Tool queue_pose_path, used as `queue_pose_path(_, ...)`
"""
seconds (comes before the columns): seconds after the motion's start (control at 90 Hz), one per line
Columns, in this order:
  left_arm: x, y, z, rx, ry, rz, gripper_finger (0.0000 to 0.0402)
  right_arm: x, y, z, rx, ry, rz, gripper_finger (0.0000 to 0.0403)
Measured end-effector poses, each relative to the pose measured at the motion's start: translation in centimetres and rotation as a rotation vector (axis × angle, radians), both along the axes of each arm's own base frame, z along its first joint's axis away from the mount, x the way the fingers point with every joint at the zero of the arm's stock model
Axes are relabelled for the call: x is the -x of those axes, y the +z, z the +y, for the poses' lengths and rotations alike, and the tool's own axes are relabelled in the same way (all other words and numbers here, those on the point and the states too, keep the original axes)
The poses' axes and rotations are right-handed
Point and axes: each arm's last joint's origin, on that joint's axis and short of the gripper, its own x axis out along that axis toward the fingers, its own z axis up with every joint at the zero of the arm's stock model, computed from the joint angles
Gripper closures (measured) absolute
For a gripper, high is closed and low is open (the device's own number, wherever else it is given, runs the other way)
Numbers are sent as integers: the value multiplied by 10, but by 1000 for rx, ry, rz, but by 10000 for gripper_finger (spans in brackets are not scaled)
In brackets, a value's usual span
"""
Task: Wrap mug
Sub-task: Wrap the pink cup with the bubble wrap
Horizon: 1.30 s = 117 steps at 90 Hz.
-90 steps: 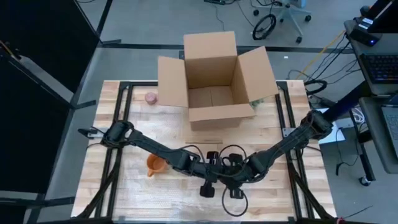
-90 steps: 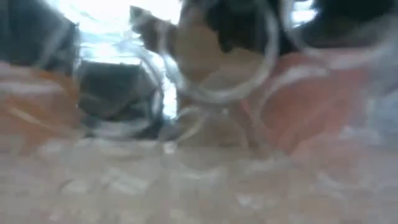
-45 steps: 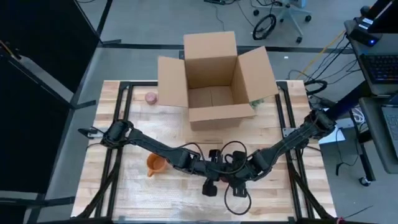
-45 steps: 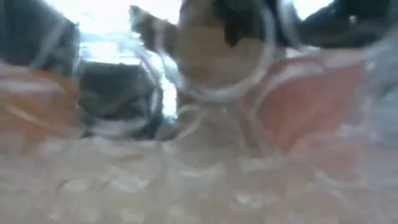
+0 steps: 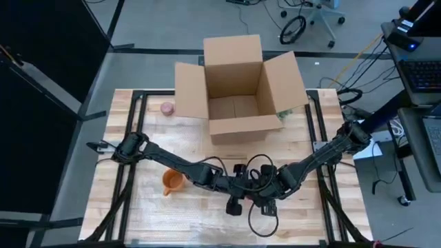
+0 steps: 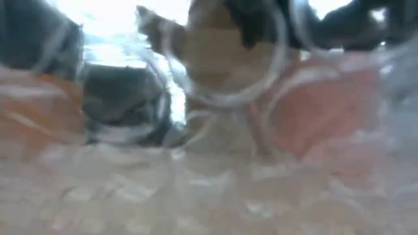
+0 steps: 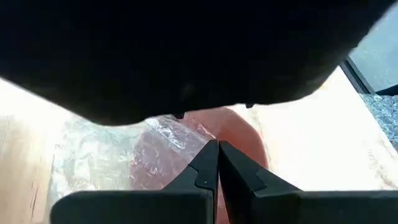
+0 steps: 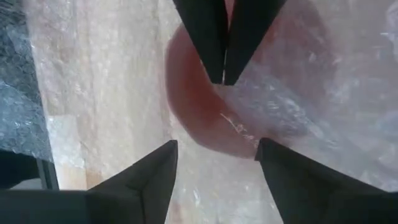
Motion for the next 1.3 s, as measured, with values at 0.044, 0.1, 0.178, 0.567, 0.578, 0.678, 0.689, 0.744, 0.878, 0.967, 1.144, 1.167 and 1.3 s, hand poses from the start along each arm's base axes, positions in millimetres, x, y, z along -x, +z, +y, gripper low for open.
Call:
queue_pose_path(0.044,0,0,-1,1,-2,-2,401,-1,0,0,-3,4,-8,190)
queue_pose_path(0.1,2,4,-4,3,-10,-11,401,-1,0,1,-6,5,-12,190)
queue_pose_path(0.178,5,12,-6,5,-18,-28,401,-2,0,1,-8,4,-23,190)
queue_pose_path(0.567,17,42,-15,-51,-27,-125,401,-3,2,2,-6,19,-45,190)
queue_pose_path(0.578,17,42,-16,-52,-26,-126,401,-3,2,2,-6,18,-45,190)
queue_pose_path(0.678,17,43,-17,-56,-20,-136,401,-3,3,2,-9,13,-39,190)
queue_pose_path(0.689,17,43,-17,-56,-20,-137,401,-3,3,2,-10,13,-40,190)
queue_pose_path(0.744,16,43,-17,-59,-18,-144,401,-3,7,4,-24,13,-49,190)
queue_pose_path(0.878,11,39,-10,-95,12,-152,401,-5,16,8,-38,36,-80,190)
queue_pose_path(0.967,7,31,-7,-79,25,-131,402,-5,16,9,-44,42,-75,190)
queue_pose_path(1.144,3,17,-7,-62,0,-93,402,-4,14,12,-36,50,-64,190)
queue_pose_path(1.167,3,17,-7,-58,-4,-89,402,-4,14,12,-37,50,-66,190)
queue_pose_path(1.3,4,15,-7,-56,-7,-70,402,-3,14,13,-48,26,-58,190)
